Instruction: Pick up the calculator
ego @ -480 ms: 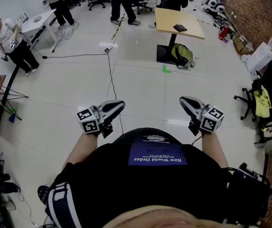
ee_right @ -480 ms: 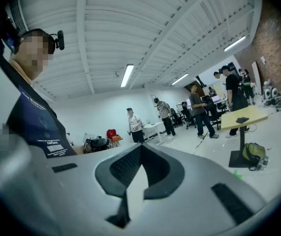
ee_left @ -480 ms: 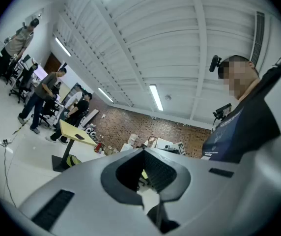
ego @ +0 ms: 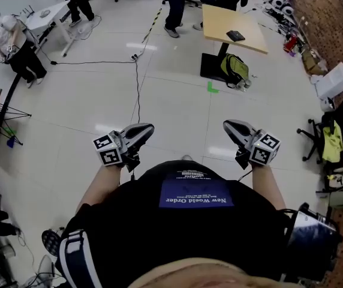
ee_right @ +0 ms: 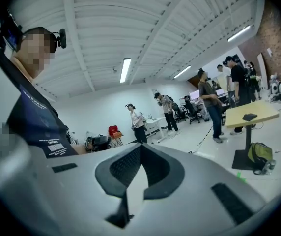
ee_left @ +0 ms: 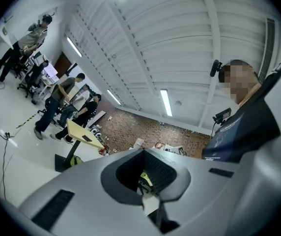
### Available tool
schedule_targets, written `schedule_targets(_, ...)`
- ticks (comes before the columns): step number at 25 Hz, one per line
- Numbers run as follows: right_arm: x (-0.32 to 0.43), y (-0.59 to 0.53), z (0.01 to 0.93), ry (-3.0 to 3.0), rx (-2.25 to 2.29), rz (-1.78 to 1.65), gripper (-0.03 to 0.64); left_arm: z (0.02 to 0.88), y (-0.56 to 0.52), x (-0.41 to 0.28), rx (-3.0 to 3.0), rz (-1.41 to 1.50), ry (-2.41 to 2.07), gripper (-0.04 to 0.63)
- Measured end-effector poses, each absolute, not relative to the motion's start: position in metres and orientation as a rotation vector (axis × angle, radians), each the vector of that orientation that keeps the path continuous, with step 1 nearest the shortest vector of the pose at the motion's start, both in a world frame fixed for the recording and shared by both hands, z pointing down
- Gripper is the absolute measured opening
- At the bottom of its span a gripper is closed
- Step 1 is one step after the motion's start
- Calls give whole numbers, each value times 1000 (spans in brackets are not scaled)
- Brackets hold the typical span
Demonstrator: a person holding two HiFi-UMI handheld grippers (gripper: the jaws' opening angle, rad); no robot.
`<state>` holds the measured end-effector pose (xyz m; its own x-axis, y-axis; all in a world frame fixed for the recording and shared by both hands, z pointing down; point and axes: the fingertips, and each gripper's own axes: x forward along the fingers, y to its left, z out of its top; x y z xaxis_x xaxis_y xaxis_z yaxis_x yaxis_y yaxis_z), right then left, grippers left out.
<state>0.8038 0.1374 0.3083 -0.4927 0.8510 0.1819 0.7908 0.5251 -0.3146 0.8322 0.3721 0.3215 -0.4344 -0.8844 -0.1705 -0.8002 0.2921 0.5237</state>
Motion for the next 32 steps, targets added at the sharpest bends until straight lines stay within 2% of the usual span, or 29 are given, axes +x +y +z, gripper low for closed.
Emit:
schedule_targets(9,624,105,290,-2332,-1606,227,-15,278,319,686,1428,-838,-2574,6)
schedule_targets(14,566,119,290,-2263,-1700,257,-15,280,310,642,1364,-855,-2574,6)
schedule_targets(22,505,171,312,-2195,-1708,254,-15,301,365,588,1282,-910,-2595,6)
schedule_targets(32,393,291,286,-2349,-1588,227,-15,304,505,471,1433,-865,-2539,6)
